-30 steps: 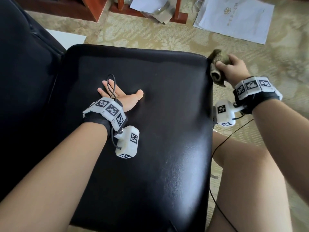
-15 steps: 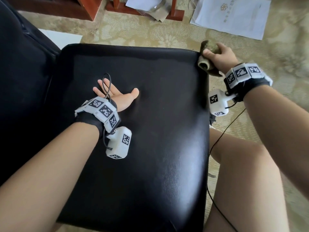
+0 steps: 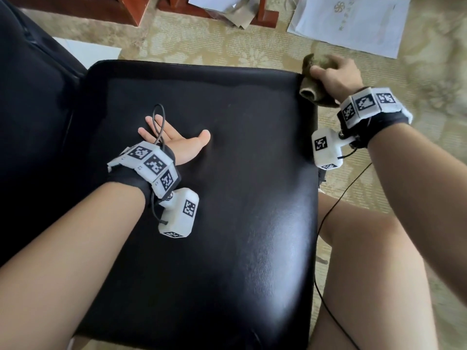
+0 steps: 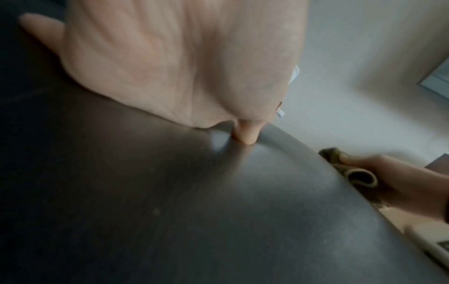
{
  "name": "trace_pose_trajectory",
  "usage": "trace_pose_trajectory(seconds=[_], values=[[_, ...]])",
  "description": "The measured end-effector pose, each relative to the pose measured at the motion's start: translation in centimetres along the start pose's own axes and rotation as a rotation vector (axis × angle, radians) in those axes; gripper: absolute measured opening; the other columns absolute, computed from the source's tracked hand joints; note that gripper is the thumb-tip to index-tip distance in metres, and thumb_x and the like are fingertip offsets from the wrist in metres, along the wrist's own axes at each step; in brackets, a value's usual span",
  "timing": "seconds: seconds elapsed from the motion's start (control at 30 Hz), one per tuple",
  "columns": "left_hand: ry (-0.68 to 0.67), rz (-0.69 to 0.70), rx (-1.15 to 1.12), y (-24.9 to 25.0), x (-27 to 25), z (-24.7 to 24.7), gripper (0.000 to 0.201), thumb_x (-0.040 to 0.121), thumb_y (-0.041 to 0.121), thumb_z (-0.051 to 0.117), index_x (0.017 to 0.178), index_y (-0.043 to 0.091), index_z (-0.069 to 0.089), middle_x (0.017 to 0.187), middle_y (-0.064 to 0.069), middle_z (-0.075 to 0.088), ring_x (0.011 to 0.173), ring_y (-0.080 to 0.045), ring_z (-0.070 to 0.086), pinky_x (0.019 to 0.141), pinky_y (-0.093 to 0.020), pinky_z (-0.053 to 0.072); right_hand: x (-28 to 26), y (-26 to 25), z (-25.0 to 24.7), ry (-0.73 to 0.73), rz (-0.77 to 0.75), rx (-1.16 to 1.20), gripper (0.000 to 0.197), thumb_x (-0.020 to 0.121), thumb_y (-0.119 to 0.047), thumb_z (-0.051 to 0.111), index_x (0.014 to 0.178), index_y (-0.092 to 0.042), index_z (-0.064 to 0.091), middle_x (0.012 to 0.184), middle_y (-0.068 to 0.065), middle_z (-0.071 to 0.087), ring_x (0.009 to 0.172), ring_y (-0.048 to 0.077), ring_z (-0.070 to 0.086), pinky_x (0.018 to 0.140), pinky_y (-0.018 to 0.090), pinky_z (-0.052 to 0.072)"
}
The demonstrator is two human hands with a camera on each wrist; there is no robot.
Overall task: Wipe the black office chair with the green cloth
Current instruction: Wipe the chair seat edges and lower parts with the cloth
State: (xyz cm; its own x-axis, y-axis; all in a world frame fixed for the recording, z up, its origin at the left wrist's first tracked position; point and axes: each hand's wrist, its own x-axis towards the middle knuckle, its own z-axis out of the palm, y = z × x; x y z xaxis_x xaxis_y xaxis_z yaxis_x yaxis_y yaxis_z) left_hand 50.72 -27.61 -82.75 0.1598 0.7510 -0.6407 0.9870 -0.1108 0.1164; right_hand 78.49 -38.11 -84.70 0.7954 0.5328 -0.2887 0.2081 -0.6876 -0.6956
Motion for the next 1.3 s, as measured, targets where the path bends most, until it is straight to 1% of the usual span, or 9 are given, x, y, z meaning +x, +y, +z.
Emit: trace_pose_trajectory(seconds=[0.07,0.3,0.53,0.7,0.8,0.93,1.07,1.17,1.3], values=[[0.029,0.009,-0.012,-0.1,0.3,0.2,0.098,0.091,0.063,0.037,0.144,0.006,-0.023,0.152,-0.013,-0.028,0.141,-0.028,-0.024,0.111,-0.042,-0.018,-0.9,-2.1,0.0,-0.046,-0.124,-0.073,0.048,0.086,-0.032,0.059,0.132,-0.025,0.051,0.130,0.002,0.056,0.121,0.017,0.049,0.093,0.014,0.033],[0.073,-0.040,-0.098,-0.1,0.2,0.7,0.108,0.082,0.074,0.036,0.148,-0.002,-0.006,0.156,-0.018,-0.012,0.141,-0.038,-0.020,0.115,-0.050,-0.010,-4.1,-9.6,5.1,-0.310,-0.507,-0.425,0.051,0.087,-0.027,0.058,0.136,-0.027,0.045,0.132,0.010,0.046,0.119,0.029,0.046,0.095,0.032,0.037],[0.073,-0.013,-0.099,-0.2,-0.6,0.2,0.108,0.084,0.068,0.044,0.147,0.008,-0.020,0.155,-0.003,-0.026,0.140,-0.031,-0.028,0.113,-0.047,-0.011,-4.5,-9.5,4.7,-0.387,-0.483,-0.551,0.052,0.088,-0.020,0.059,0.137,-0.029,0.042,0.131,0.016,0.041,0.118,0.036,0.044,0.094,0.039,0.039],[0.019,0.053,-0.118,-1.2,-1.3,-0.9,0.103,0.087,0.056,0.053,0.148,0.011,-0.017,0.155,-0.003,-0.025,0.141,-0.029,-0.025,0.114,-0.047,-0.007,-6.0,-11.8,3.2,-0.423,-0.419,-0.708,0.044,0.080,-0.008,0.063,0.123,-0.018,0.055,0.116,0.010,0.057,0.105,0.031,0.054,0.074,0.032,0.044],[-0.010,0.111,-0.181,-2.2,-2.5,-2.9,0.081,0.094,0.044,0.048,0.151,0.012,0.001,0.158,-0.006,-0.010,0.145,-0.026,-0.010,0.115,-0.042,0.000,-7.7,-13.7,2.6,-0.464,-0.414,-0.675,0.039,0.077,-0.009,0.067,0.115,-0.019,0.061,0.099,0.001,0.058,0.092,0.023,0.054,0.067,0.026,0.038],[-0.023,0.213,-0.483,-4.2,-4.6,-6.2,0.042,0.100,0.027,0.043,0.138,0.009,0.044,0.145,-0.010,0.040,0.135,-0.025,0.034,0.105,-0.031,0.028,-11.6,-16.2,2.9,-0.426,-0.524,-0.493,0.045,0.083,-0.017,0.064,0.125,-0.027,0.053,0.109,-0.002,0.053,0.095,0.017,0.049,0.069,0.026,0.039],[-0.133,0.235,-0.761,-6.8,-7.7,-9.9,0.044,0.102,0.041,0.031,0.132,0.014,0.049,0.138,-0.001,0.049,0.126,-0.020,0.042,0.097,-0.036,0.033,-16.1,-19.0,3.5,-0.409,-0.697,-0.384,0.049,0.083,-0.017,0.064,0.129,-0.025,0.050,0.123,0.002,0.053,0.110,0.018,0.050,0.083,0.023,0.039],[-0.177,0.230,-0.930,-9.0,-10.0,-12.9,0.052,0.100,0.052,0.022,0.124,0.016,0.051,0.121,0.000,0.059,0.113,-0.022,0.052,0.097,-0.040,0.038,-19.3,-21.3,3.8,-0.393,-0.778,-0.290,0.049,0.082,-0.017,0.065,0.127,-0.024,0.049,0.121,0.004,0.055,0.110,0.021,0.052,0.092,0.028,0.042],[-0.231,0.275,-1.063,-11.4,-13.5,-15.7,0.066,0.094,0.063,0.020,0.116,0.010,0.054,0.107,-0.006,0.064,0.102,-0.024,0.060,0.088,-0.041,0.044,-23.0,-24.4,3.8,-0.361,-0.849,-0.137,0.047,0.079,-0.014,0.068,0.117,-0.013,0.041,0.105,0.003,0.053,0.093,0.018,0.051,0.075,0.020,0.036]])
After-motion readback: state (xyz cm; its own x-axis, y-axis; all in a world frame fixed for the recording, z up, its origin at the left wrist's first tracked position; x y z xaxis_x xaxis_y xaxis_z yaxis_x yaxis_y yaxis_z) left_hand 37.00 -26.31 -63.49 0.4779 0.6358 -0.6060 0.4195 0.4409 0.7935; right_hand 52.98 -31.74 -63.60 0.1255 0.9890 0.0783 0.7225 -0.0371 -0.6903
